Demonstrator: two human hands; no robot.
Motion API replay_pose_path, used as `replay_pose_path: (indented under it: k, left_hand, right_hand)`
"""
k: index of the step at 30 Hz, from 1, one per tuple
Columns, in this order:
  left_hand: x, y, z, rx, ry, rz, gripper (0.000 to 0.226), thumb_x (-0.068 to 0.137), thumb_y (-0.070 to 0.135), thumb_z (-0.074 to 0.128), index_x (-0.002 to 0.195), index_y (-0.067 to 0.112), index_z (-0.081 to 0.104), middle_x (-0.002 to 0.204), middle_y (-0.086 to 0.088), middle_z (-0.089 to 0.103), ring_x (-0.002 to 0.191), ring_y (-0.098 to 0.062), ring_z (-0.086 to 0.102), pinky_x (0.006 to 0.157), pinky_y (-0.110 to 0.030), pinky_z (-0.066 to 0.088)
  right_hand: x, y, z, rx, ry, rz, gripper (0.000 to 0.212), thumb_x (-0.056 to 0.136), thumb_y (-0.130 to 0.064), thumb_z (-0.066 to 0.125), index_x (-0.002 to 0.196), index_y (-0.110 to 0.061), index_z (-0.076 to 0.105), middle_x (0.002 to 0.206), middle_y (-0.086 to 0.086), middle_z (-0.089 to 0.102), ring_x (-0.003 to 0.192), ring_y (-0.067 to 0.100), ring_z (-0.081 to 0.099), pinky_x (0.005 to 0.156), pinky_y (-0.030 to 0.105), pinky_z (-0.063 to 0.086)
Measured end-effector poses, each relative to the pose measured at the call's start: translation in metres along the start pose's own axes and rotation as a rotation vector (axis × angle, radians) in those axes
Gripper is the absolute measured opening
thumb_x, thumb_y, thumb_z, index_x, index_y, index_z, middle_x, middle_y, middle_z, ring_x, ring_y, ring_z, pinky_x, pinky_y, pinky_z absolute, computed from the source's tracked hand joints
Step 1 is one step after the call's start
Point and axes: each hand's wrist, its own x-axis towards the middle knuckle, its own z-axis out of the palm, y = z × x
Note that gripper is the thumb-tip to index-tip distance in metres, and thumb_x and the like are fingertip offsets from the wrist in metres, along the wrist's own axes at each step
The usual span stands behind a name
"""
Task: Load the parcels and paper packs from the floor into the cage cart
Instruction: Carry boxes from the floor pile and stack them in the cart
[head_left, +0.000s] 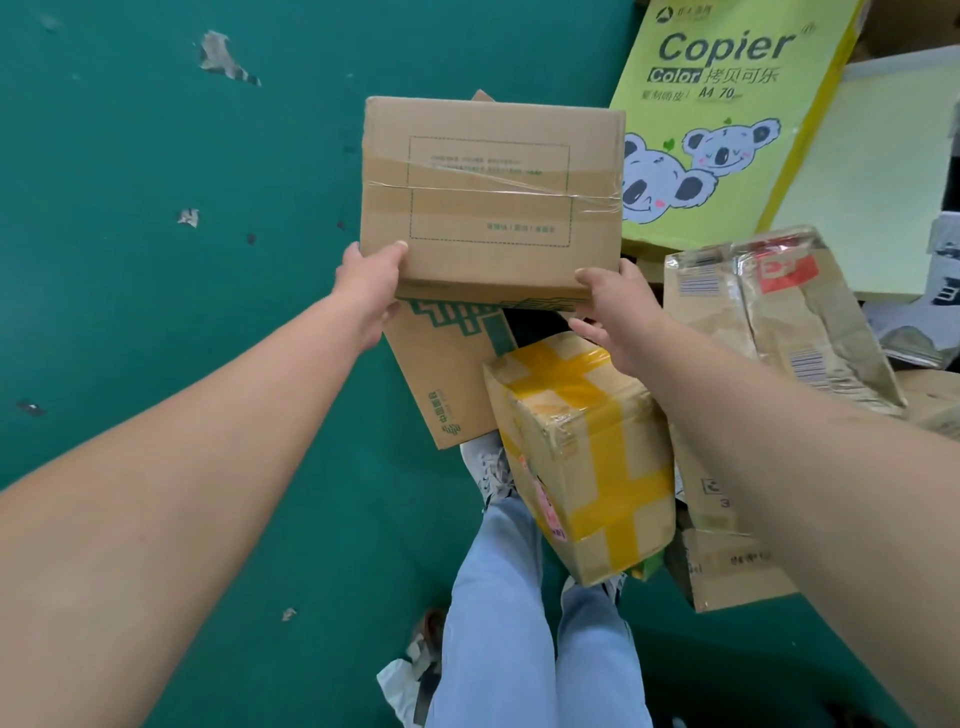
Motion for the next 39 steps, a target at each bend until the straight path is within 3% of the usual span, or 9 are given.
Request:
replay_pose_path:
  k: [5, 9, 13, 17, 22, 25, 33, 35, 39]
  left_hand:
    - [-0.009, 0.004, -0.004, -0.005, 0.016, 0.062, 0.08, 0.073, 0.056, 0.065, 0.146, 0.032, 0.042, 0.142, 0.004, 0.048, 0.118, -0.017, 0.058, 0.088, -0.037, 0.054]
    - [-0.05, 0.008, -0.016, -0.025, 0.025, 0.111, 0.072, 0.08, 0.06, 0.064, 0.143, 0.034, 0.042, 0.141, 0.005, 0.048, 0.117, -0.015, 0.056, 0.095, -0.042, 0.055]
    - [-0.122, 0.007, -0.034, -0.062, 0.031, 0.126, 0.058, 0.093, 0.054, 0.064, 0.141, 0.03, 0.039, 0.139, 0.004, 0.048, 0.114, -0.011, 0.056, 0.083, -0.034, 0.054]
    - [-0.213, 0.015, -0.047, -0.097, 0.045, 0.154, 0.06, 0.097, 0.05, 0.063, 0.144, 0.029, 0.034, 0.141, 0.005, 0.046, 0.109, -0.007, 0.055, 0.085, -0.035, 0.054]
    - [-0.313, 0.028, -0.043, -0.088, -0.017, 0.186, 0.065, 0.099, 0.048, 0.062, 0.15, 0.028, 0.027, 0.139, 0.006, 0.046, 0.11, -0.007, 0.053, 0.1, -0.04, 0.052]
    - [-0.372, 0.042, -0.024, -0.032, -0.099, 0.229, 0.066, 0.098, 0.05, 0.062, 0.15, 0.027, 0.028, 0.141, 0.004, 0.047, 0.12, -0.015, 0.054, 0.106, -0.044, 0.051]
    - [-0.486, 0.04, 0.052, 0.248, -0.337, 0.388, 0.107, 0.063, 0.081, 0.064, 0.153, 0.039, 0.025, 0.156, 0.002, 0.036, 0.137, -0.026, 0.045, 0.113, -0.053, 0.043]
    - [-0.511, 0.028, 0.073, 0.301, -0.374, 0.426, 0.108, 0.06, 0.081, 0.064, 0.152, 0.038, 0.027, 0.153, 0.001, 0.039, 0.135, -0.027, 0.047, 0.112, -0.053, 0.044]
    - [-0.576, -0.016, 0.114, 0.45, -0.464, 0.51, 0.101, 0.068, 0.078, 0.065, 0.153, 0.036, 0.027, 0.147, 0.0, 0.046, 0.128, -0.026, 0.053, 0.108, -0.052, 0.048]
  right_hand:
    - [-0.011, 0.006, 0.001, 0.02, 0.017, -0.054, 0.074, 0.1, -0.028, 0.063, 0.159, -0.029, 0.019, 0.153, 0.0, 0.041, 0.103, 0.019, 0.063, 0.099, 0.035, 0.057]
    - [-0.053, 0.004, -0.007, 0.025, 0.026, -0.142, 0.074, 0.096, -0.029, 0.068, 0.154, -0.026, 0.021, 0.148, 0.003, 0.041, 0.112, 0.022, 0.061, 0.092, 0.035, 0.058]
    - [-0.125, -0.014, -0.021, -0.011, 0.043, -0.219, 0.087, 0.081, -0.041, 0.074, 0.151, -0.028, 0.023, 0.142, 0.002, 0.044, 0.115, 0.02, 0.058, 0.097, 0.042, 0.058]
    - [-0.212, -0.03, -0.045, -0.01, 0.072, -0.286, 0.098, 0.065, -0.054, 0.072, 0.149, -0.033, 0.025, 0.144, -0.002, 0.047, 0.121, 0.02, 0.058, 0.104, 0.049, 0.052]
    - [-0.315, -0.035, -0.091, 0.01, 0.152, -0.361, 0.094, 0.084, -0.047, 0.071, 0.158, -0.031, 0.017, 0.157, -0.003, 0.036, 0.133, 0.02, 0.048, 0.11, 0.039, 0.042]
    - [-0.373, -0.029, -0.137, 0.035, 0.234, -0.376, 0.1, 0.075, -0.057, 0.068, 0.158, -0.035, 0.017, 0.159, -0.002, 0.035, 0.138, 0.025, 0.046, 0.113, 0.051, 0.043]
    - [-0.478, 0.047, -0.254, 0.304, 0.43, -0.379, 0.092, 0.081, -0.051, 0.071, 0.155, -0.037, 0.018, 0.149, -0.002, 0.038, 0.127, 0.023, 0.051, 0.102, 0.049, 0.053]
    - [-0.494, 0.074, -0.28, 0.359, 0.484, -0.367, 0.096, 0.076, -0.055, 0.072, 0.154, -0.035, 0.019, 0.149, -0.001, 0.038, 0.128, 0.024, 0.051, 0.105, 0.05, 0.052]
    - [-0.533, 0.146, -0.334, 0.478, 0.632, -0.369, 0.086, 0.092, -0.041, 0.07, 0.158, -0.024, 0.018, 0.147, -0.002, 0.037, 0.124, 0.02, 0.05, 0.107, 0.04, 0.048]
